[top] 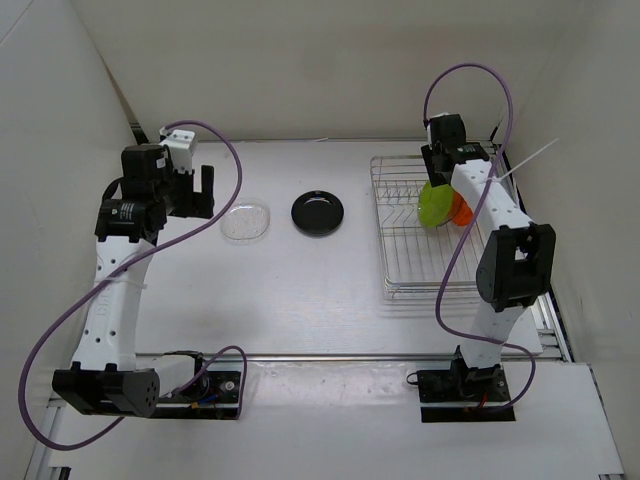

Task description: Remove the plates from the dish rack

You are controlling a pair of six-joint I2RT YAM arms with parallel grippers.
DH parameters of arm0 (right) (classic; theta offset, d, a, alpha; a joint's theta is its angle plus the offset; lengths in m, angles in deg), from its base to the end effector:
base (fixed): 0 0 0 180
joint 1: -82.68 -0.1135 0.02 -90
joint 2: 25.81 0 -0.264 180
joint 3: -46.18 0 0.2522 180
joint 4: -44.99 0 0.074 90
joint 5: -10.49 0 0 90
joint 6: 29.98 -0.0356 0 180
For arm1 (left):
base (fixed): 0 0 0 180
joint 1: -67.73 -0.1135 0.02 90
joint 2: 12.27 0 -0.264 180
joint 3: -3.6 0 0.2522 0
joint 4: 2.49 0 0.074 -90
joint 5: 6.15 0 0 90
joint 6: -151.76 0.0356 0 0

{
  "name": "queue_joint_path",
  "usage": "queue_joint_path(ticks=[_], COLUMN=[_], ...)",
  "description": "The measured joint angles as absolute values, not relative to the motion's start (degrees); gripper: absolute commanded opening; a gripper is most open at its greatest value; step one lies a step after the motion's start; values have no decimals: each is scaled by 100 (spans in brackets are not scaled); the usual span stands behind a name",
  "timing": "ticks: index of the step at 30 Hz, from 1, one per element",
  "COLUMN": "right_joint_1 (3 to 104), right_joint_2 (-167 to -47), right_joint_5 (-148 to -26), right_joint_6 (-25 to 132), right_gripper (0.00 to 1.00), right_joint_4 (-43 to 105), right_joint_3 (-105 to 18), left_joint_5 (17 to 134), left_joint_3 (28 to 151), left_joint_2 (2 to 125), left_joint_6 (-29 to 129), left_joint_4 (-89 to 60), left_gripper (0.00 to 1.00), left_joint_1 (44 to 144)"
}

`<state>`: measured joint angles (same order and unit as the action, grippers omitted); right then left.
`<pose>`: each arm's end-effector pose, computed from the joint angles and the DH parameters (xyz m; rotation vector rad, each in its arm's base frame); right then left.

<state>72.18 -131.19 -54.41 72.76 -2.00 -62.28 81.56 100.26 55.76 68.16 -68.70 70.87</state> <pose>0.4141 0.0614 0.3079 -0.2495 2.2924 -0.5300 0.2290 -0.0140 0.4123 0.2069 2.2165 -0.0133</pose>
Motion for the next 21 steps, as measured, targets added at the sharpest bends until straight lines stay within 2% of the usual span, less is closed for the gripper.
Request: queue_joint_path(ticks=[14,16,21], right_joint_1=[7218,7218,7218], right_joint_2=[-13243,-13243,-13250], right_joint_5=[-5408,-5401,-5369], right_joint_6=[7282,7289,7295], right_gripper=[47,42,38], right_joint_4=[-152,-143,-119], right_joint_3=[-6035,-6035,-5970], left_joint_5=[8156,8156,8156], left_joint_3=[9814,9757,9647], left_joint_2=[5576,5568,5568], left_joint_6=[6772,6772,6772], left_joint_4=[-6754,-6719,-6702], left_gripper=[100,100,100], left_joint_1=[7087,7087,7087])
